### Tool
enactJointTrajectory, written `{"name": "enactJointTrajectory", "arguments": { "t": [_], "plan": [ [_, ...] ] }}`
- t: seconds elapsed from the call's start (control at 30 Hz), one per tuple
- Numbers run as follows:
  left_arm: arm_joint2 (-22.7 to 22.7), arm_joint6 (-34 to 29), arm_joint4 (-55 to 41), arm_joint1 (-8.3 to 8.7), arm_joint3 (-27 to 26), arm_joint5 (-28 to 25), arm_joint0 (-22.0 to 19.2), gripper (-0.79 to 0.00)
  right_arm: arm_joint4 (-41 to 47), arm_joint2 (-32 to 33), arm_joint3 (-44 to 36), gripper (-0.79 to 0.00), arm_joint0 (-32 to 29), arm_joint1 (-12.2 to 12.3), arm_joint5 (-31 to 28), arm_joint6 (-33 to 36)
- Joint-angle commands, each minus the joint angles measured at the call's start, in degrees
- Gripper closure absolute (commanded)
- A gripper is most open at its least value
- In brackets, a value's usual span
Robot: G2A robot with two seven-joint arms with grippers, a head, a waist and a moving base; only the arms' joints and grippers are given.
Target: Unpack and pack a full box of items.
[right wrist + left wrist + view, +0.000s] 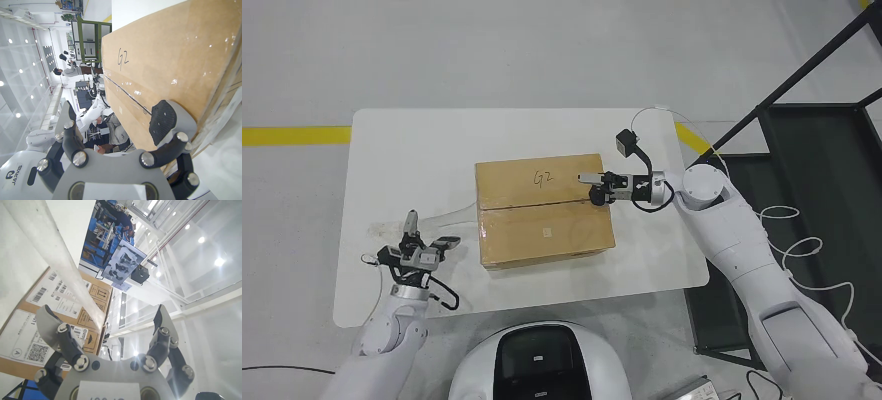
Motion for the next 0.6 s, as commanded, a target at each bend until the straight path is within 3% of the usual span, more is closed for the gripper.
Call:
{"name": "enactJointTrajectory", "arguments": {
  "t": [0.0,0.3,0.33,0.4,0.57],
  "plan": [
    [0.4,1.4,0.0,-0.42,1.1,-0.1,-0.7,-0.785,0.0,0.0,0.0,-0.785,0.0,0.0,0.0,0.0],
    [2.0,5.7,0.4,-2.31,5.8,1.2,-4.5,-0.785,0.0,0.0,0.0,-0.785,0.0,0.0,0.0,0.0],
    [2.1,5.9,0.3,-2.49,6.2,1.3,-4.7,-0.757,0.0,0.0,0.0,-0.785,0.0,0.0,0.0,0.0],
    [2.1,6.2,0.0,-2.81,7.0,1.5,-5.0,-0.366,0.0,0.0,0.0,-0.785,0.0,0.0,0.0,0.0],
    [1.6,6.4,-0.5,-3.45,7.8,1.0,-5.2,-0.086,0.0,0.0,0.0,-0.785,0.0,0.0,0.0,0.0]
  ]
}}
